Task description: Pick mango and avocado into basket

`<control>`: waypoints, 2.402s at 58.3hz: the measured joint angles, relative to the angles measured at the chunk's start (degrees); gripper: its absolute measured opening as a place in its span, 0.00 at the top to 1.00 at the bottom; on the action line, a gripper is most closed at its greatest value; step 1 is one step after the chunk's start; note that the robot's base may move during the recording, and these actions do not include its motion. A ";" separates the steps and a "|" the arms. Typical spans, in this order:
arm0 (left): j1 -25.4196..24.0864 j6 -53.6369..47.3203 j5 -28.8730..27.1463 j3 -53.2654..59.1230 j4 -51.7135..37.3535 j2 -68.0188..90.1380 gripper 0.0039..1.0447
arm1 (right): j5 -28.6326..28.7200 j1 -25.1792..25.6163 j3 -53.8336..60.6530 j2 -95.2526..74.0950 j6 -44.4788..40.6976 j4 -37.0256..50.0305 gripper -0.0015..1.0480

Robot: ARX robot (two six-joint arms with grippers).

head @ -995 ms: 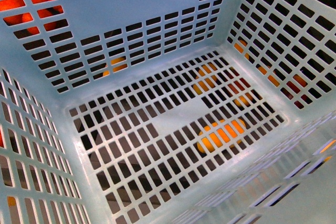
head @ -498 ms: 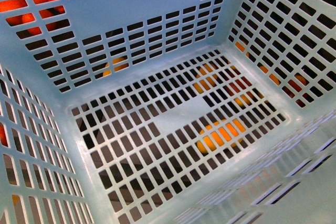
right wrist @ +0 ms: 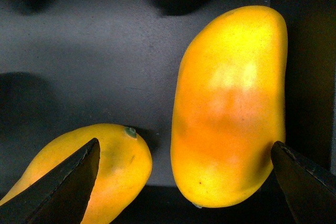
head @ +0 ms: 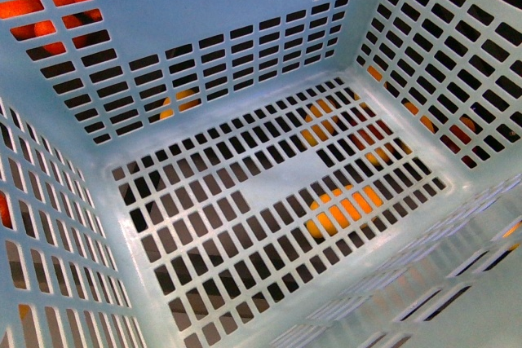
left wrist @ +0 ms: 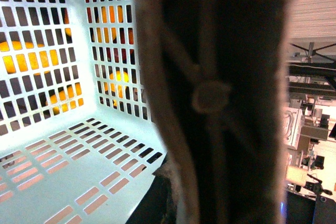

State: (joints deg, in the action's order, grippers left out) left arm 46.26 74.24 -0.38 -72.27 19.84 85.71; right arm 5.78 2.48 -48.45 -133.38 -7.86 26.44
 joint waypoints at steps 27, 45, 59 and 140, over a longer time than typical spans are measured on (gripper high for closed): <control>0.00 0.00 0.02 0.00 0.00 0.00 0.96 | -3.98 -1.14 -3.87 -2.43 2.69 -2.60 0.08; 0.00 0.02 0.09 0.00 0.00 0.00 0.96 | -3.67 -1.73 -5.97 -4.57 4.17 -4.02 0.08; -0.02 0.00 -0.02 0.00 0.00 0.00 0.96 | -3.54 -1.75 -9.03 -6.45 5.18 -5.44 0.08; 0.00 0.00 0.02 0.00 0.00 0.00 0.96 | -6.86 -1.70 -16.74 -11.39 4.61 -9.99 0.40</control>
State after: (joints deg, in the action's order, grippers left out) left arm 46.26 74.24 -0.36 -72.27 19.84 85.71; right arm -1.08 0.78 -65.19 -144.77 -3.25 16.45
